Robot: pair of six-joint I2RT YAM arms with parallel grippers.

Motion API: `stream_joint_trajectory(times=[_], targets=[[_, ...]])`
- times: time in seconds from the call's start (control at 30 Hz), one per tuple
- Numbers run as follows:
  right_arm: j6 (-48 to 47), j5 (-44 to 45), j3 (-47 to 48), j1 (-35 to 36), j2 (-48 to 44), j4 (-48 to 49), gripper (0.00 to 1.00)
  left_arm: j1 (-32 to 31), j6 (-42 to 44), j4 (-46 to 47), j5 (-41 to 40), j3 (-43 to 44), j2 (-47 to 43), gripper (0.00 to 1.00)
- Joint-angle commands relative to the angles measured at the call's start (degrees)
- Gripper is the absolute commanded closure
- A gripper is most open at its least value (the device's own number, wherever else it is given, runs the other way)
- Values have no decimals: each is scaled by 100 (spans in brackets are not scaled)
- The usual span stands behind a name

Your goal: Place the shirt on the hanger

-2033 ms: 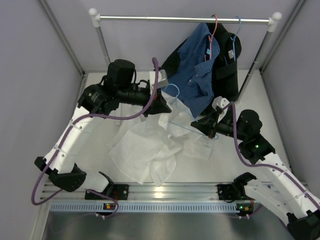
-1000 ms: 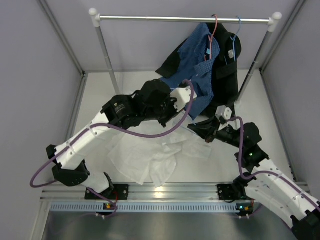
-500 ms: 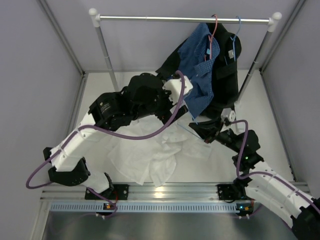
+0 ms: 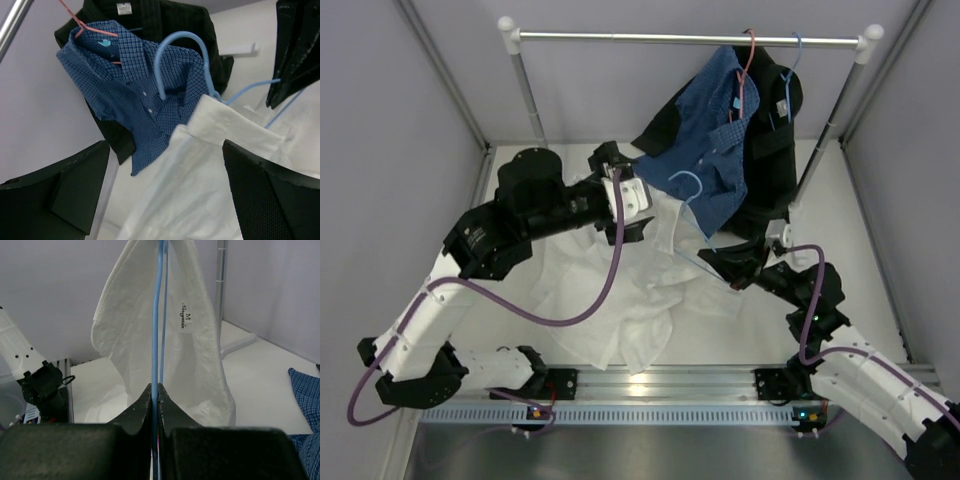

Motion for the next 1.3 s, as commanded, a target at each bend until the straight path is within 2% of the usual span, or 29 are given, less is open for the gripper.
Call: stream_joint_trajectory(times=[0.0,0.1,0.13,0.17,0.27,0.33,0.5,0.63,0.73,0.87,1.0,1.1,1.27], targets=[[-194,-312,315,86,-181,106,100,601,116,257,1829,538,335,2],[-282,-461,341,86,-286,-44,100,1102,-51,-15,2726,793,564,2],[-300,-514,341,86,-304,-70,100,1216,-95,-146,3242,890,730,2],[-300,-540,359,86,-321,-149,100,1409,-113,-495,3473,1004,810,2],[-457,-584,464,86,-392,-394,100,1507,-69,-1095,4176,1470,1056,2],[-581,-654,508,86,-444,-615,100,1525,-51,-1342,4432,1445,1039,2],[-765,-866,675,86,-550,-852,100,1534,-420,-1438,4363,1347,1249,8],[-888,-901,815,86,-533,-1081,100,1534,-465,-1545,4539,1313,1364,11],[-933,-1041,886,86,-506,-1108,100,1534,-517,-1554,4478,1225,1382,18],[-959,-1164,886,86,-524,-1046,100,1534,-544,-1562,4425,1102,1400,20],[-1011,-1252,895,86,-532,-1046,100,1534,-526,-1615,4451,1005,1382,35],[-1047,-1375,904,86,-594,-1028,100,1534,-526,-1659,4512,926,1399,42],[-1301,-1376,1009,86,-708,-1318,100,1534,-526,-1764,4714,891,1417,46]])
